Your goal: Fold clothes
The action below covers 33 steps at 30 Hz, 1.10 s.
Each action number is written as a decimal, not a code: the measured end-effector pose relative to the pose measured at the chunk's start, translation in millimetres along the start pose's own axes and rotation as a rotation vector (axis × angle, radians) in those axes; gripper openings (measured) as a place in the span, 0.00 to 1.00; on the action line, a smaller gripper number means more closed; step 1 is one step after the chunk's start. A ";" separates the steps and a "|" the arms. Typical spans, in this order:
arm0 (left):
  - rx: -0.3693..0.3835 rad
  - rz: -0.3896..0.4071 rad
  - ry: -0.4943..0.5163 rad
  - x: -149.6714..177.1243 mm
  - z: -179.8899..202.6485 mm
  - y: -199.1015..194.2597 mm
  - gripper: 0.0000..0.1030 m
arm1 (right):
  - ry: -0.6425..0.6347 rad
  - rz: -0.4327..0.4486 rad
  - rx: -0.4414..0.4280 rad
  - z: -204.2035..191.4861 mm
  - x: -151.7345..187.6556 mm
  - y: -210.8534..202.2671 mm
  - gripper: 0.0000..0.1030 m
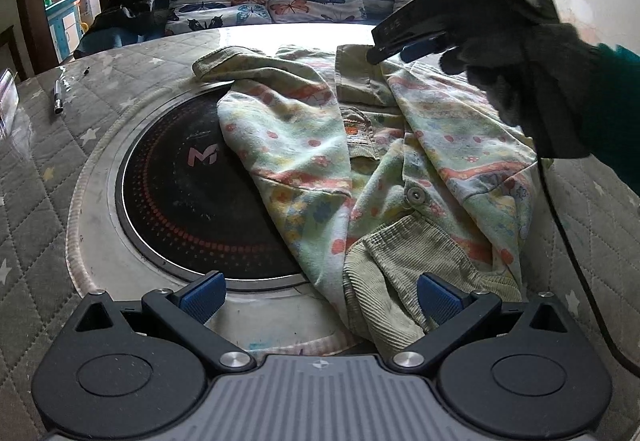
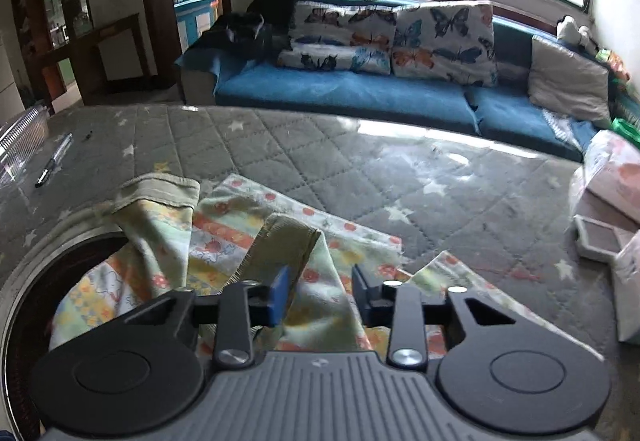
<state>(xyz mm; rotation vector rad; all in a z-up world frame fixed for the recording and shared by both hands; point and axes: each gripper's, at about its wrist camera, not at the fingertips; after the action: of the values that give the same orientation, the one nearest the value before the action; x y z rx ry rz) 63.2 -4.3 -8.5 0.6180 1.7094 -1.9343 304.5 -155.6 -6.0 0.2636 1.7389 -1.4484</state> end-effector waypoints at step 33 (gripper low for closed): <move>0.033 0.055 0.129 -20.6 47.1 -1.9 1.00 | 0.237 0.076 0.404 113.4 193.4 -276.0 0.12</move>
<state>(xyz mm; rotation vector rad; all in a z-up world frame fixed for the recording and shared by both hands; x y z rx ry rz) 77.2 -49.7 11.2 0.8093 1.7214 -1.9252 61.5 -407.5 56.9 0.7328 1.5813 -1.7604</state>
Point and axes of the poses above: each gripper's, at about its wrist camera, not at the fingertips, and y roughly the way its jaws point, z to its right, x to its underside, and after that the axes turned 4 degrees about -y, right-handed
